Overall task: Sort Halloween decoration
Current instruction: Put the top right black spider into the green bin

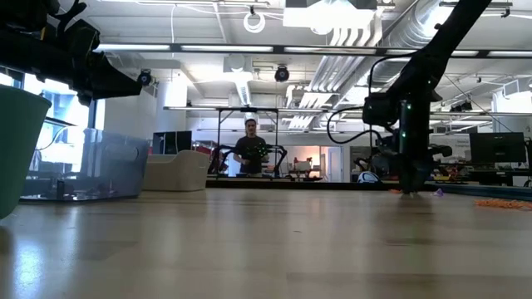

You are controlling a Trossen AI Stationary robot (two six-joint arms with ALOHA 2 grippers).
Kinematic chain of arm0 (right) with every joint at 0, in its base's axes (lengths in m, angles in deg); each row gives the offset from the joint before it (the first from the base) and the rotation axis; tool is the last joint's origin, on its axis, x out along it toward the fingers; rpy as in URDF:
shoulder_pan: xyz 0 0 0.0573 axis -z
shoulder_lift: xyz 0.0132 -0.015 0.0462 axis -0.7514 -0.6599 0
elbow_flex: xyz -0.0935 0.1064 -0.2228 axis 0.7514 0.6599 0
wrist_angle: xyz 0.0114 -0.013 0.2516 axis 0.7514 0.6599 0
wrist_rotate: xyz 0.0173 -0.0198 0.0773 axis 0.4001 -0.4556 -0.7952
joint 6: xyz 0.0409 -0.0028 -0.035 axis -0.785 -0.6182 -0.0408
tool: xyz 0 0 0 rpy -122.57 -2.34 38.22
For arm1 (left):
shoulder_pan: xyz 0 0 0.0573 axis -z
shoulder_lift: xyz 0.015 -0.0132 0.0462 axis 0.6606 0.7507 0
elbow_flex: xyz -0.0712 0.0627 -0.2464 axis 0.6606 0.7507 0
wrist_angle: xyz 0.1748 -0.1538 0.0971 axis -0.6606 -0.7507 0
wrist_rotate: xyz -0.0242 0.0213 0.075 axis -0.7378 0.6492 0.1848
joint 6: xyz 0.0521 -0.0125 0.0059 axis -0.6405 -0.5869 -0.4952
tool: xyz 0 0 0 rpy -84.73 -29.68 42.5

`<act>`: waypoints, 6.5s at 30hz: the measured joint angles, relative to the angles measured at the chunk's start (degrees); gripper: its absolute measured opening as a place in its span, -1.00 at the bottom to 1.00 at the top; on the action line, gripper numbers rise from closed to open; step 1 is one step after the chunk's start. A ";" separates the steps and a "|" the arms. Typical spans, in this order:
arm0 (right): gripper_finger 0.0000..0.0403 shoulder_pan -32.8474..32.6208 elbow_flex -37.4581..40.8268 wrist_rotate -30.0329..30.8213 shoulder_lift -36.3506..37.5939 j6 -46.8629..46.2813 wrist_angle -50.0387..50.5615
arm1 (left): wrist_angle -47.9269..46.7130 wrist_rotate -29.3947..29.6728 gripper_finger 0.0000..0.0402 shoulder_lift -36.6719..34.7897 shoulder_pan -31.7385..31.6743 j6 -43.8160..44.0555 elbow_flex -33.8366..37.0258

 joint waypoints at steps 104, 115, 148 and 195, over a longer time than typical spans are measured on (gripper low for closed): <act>-1.00 -37.66 -23.32 -20.04 -7.34 23.27 -43.26 | 65.15 -0.67 -0.13 58.21 12.44 -6.01 -7.10; -1.00 -37.66 -23.32 -20.20 -7.32 30.15 -45.38 | 65.29 0.66 0.00 58.21 12.46 -3.93 -7.10; -1.00 -39.28 -23.23 -20.32 -7.28 31.56 -47.10 | 64.38 -0.32 -0.32 66.23 12.44 -9.94 -14.43; -0.29 -36.06 -23.28 -7.30 -4.94 26.83 -28.04 | 8.48 -11.02 -1.00 45.19 39.25 52.89 -14.40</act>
